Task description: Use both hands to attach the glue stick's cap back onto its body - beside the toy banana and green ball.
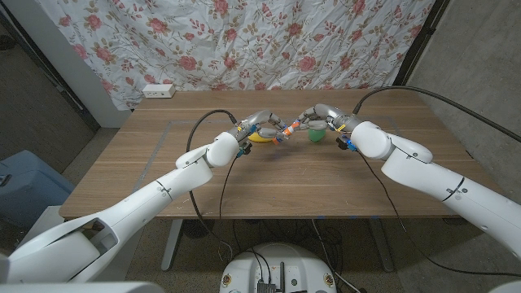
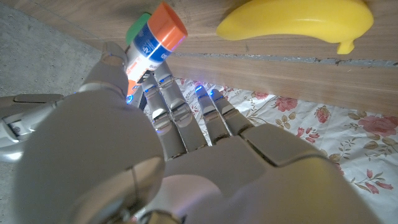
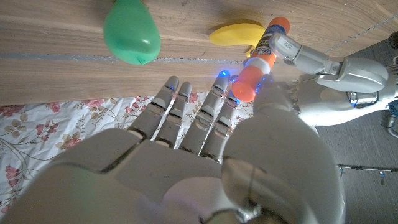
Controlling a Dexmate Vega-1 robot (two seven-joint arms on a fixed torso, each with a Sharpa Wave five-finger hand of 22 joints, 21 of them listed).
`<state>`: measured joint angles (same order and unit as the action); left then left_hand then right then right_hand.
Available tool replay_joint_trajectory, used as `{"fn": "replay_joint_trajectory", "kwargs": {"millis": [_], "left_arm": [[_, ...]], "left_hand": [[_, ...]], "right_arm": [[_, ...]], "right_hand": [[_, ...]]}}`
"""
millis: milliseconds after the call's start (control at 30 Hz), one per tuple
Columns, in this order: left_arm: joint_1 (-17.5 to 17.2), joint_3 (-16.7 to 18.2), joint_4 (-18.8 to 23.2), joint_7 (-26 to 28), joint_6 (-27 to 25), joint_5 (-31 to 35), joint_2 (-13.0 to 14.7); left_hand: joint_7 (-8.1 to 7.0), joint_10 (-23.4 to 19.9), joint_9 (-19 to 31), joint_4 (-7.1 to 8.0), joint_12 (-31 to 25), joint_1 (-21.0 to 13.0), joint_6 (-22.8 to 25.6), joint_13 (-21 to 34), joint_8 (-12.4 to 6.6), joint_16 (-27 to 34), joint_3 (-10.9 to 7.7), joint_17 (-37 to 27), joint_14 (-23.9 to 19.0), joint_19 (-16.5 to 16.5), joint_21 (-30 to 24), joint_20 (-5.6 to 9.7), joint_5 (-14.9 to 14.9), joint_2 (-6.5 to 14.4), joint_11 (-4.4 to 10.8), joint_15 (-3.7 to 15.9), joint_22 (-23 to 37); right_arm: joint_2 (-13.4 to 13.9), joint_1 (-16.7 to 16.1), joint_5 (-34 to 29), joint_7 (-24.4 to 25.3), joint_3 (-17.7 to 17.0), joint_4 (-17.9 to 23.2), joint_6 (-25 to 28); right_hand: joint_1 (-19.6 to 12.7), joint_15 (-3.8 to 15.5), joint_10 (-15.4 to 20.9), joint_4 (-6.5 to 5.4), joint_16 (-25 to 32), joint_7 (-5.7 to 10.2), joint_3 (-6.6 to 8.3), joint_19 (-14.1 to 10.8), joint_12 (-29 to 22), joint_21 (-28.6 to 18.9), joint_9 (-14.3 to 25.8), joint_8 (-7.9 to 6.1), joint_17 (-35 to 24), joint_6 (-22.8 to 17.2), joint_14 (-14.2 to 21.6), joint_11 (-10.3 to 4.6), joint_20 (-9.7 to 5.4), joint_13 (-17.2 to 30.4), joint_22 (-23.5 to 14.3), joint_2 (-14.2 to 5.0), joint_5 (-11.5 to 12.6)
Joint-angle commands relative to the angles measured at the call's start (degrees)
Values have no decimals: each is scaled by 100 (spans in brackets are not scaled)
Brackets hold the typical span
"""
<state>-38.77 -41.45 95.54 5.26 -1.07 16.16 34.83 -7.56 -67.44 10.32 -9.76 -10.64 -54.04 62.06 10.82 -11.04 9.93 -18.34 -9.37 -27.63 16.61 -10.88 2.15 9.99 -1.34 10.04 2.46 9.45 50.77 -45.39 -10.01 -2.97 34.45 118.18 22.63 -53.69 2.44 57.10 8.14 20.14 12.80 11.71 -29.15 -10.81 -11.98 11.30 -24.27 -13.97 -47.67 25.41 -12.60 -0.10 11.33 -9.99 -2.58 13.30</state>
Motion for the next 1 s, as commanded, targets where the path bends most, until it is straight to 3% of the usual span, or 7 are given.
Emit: {"fn": "replay_joint_trajectory", "kwargs": {"millis": [33, 1000], "left_arm": [[-4, -9, 17, -21, 17, 20, 14], [-47, 13, 73, 3, -3, 37, 19]], "left_hand": [[7, -275, 65, 25, -29, -279, 530, 12, -52, 18, -7, -4, 14, 59, 7, 469, 39, 319, 267, 863, 18], [0, -272, 65, 24, -32, -290, 527, 12, -55, 18, 1, -5, 12, 62, 6, 472, 39, 322, 266, 863, 18]], "right_arm": [[-11, 9, 6, -19, 25, 11, -8], [-25, 27, 16, -103, 89, -2, -27]], "right_hand": [[-26, 775, -5, -14, 33, -7, -13, -71, -32, -14, 24, 13, -27, -55, 57, -21, 7, 19, -33, -57, -3], [-55, 780, 10, 5, 54, -7, -27, -93, -37, -17, 27, 25, -31, -76, 87, -21, 7, 20, -32, -75, -13]]}}
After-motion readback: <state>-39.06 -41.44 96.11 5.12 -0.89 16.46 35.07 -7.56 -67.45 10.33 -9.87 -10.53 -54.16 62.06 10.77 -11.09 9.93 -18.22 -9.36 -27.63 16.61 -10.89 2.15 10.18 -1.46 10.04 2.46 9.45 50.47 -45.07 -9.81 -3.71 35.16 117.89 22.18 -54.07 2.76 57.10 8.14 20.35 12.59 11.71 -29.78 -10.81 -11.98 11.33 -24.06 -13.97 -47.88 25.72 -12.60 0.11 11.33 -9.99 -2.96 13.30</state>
